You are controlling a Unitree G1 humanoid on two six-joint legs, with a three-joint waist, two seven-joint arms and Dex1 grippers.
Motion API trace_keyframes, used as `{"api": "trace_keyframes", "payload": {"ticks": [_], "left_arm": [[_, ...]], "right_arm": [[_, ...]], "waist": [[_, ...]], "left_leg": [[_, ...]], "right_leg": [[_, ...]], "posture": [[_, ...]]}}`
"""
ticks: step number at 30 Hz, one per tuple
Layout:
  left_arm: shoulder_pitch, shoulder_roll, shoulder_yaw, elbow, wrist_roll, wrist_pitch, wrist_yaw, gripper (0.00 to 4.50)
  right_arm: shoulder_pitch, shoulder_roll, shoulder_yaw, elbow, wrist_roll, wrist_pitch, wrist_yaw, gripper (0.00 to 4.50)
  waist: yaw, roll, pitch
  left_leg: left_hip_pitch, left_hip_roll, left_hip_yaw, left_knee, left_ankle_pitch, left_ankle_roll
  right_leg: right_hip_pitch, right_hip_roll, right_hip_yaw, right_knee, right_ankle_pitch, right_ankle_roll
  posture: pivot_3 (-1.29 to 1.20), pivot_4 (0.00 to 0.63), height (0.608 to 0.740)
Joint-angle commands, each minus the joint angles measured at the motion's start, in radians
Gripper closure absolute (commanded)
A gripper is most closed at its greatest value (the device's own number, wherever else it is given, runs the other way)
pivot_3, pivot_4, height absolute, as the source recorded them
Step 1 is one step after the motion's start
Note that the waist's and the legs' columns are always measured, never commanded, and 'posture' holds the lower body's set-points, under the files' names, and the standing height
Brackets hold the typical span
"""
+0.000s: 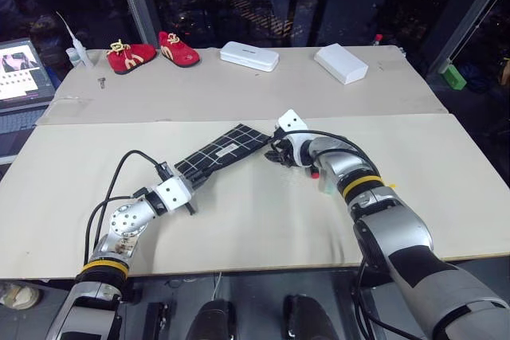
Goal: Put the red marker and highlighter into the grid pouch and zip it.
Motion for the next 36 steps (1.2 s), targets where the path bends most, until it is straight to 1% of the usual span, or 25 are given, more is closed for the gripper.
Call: {"api": "trace_keyframes", "payload": {"ticks": [1,2,3,4,8,9,13,16,22,29,32,34,35,36], "left_arm": [[0.003,0.009,0.024,-0.043,-0.018,0.008,0.006,4.5],[0.004,0.009,0.025,-0.044,-0.017,0.009,0.006,4.5],[0.004,0.009,0.024,-0.045,-0.016,0.01,0.006,4.5],[0.005,0.009,0.024,-0.046,-0.014,0.011,0.007,4.5],[-0.001,0.006,0.023,-0.048,-0.014,0.013,0.007,4.5],[-0.004,0.004,0.022,-0.047,-0.013,0.013,0.007,4.5],[-0.016,-0.003,0.019,-0.041,-0.013,0.015,0.004,4.5],[-0.024,-0.007,0.017,-0.035,-0.012,0.016,0.003,4.5],[-0.031,-0.023,0.01,-0.032,-0.014,0.019,-0.002,4.5],[-0.054,-0.035,0.008,-0.015,-0.011,0.023,-0.015,4.5],[-0.06,-0.038,0.009,-0.012,-0.011,0.022,-0.019,4.5],[-0.061,-0.038,0.009,-0.011,-0.011,0.02,-0.021,4.5],[-0.06,-0.038,0.01,-0.011,-0.011,0.02,-0.021,4.5],[-0.06,-0.039,0.01,-0.011,-0.011,0.02,-0.021,4.5]], "right_arm": [[-0.003,-0.001,-0.006,-0.018,0.0,-0.04,0.06,3.69],[0.002,-0.002,-0.002,-0.027,-0.001,-0.046,0.08,4.1],[0.007,-0.003,0.002,-0.036,-0.003,-0.05,0.098,4.36],[0.009,-0.004,0.005,-0.041,-0.005,-0.053,0.11,4.45],[0.042,-0.006,0.049,-0.12,-0.015,-0.06,0.239,4.45],[0.051,-0.006,0.062,-0.15,-0.029,-0.051,0.233,4.45],[0.094,0.007,0.111,-0.281,-0.045,-0.028,0.288,4.45],[0.099,0.025,0.126,-0.328,-0.054,-0.008,0.273,4.45],[0.123,0.041,0.173,-0.467,-0.042,0.039,0.352,4.45],[0.129,0.098,0.201,-0.64,0.01,0.144,0.422,4.45],[0.134,0.102,0.206,-0.655,-0.004,0.164,0.406,4.45],[0.134,0.095,0.193,-0.625,-0.022,0.167,0.366,3.79],[0.135,0.088,0.183,-0.614,-0.02,0.175,0.359,3.65],[0.14,0.073,0.18,-0.615,-0.019,0.179,0.362,3.26]], "waist": [[0.0,0.0,0.0],[-0.001,0.0,0.0],[-0.001,0.0,0.0],[-0.002,0.0,0.0],[-0.003,0.0,0.0],[-0.003,0.0,0.0],[-0.006,0.0,0.0],[-0.008,0.0,0.0],[-0.007,0.0,0.0],[-0.007,0.0,0.0],[-0.004,0.0,0.0],[-0.002,0.0,0.0],[-0.001,0.0,0.0],[0.0,0.0,0.0]], "left_leg": [[0.0,0.0,0.0,0.0,0.0,0.0],[0.0,0.0,0.0,0.0,0.0,0.0],[0.0,0.0,0.0,0.0,0.0,0.0],[0.0,0.0,0.0,0.0,0.0,0.0],[0.0,0.0,0.0,0.0,0.0,0.0],[0.0,0.0,0.0,0.0,0.0,0.0],[0.0,0.0,0.0,0.0,0.0,0.0],[0.0,0.0,0.0,0.0,0.0,0.0],[0.0,0.0,-0.001,0.0,0.0,0.0],[0.0,0.0,-0.001,0.0,0.0,0.0],[0.0,0.0,-0.001,0.0,0.0,0.0],[0.0,0.0,-0.001,0.0,0.0,0.0],[0.0,0.0,-0.001,0.0,0.0,0.0],[0.0,0.0,-0.001,0.0,0.0,0.0]], "right_leg": [[0.0,0.0,0.0,0.0,0.0,0.0],[0.0,0.0,0.0,0.0,0.0,0.0],[0.0,0.0,0.0,0.0,0.0,0.0],[0.0,0.0,0.0,0.0,0.0,0.0],[0.0,0.0,0.0,0.0,0.0,0.0],[0.0,0.0,0.0,0.0,0.0,0.0],[0.0,0.0,0.0,0.0,0.0,0.0],[0.0,0.0,0.0,0.001,0.0,0.0],[0.0,0.0,0.0,0.001,0.0,0.0],[0.0,0.0,-0.001,0.001,0.0,0.0],[0.0,0.0,-0.001,0.001,0.0,0.0],[0.0,0.0,-0.001,0.001,0.0,0.0],[0.0,0.0,-0.001,0.0,0.0,0.0],[0.0,0.0,-0.001,0.0,0.0,0.0]], "posture": [[0.0,0.15,0.74],[0.0,0.15,0.74],[0.0,0.15,0.74],[0.0,0.15,0.74],[0.0,0.15,0.74],[0.0,0.15,0.74],[0.0,0.15,0.74],[0.0,0.15,0.74],[0.0,0.15,0.74],[0.0,0.15,0.74],[0.0,0.15,0.74],[0.0,0.15,0.74],[0.0,0.15,0.74],[0.0,0.15,0.74]]}}
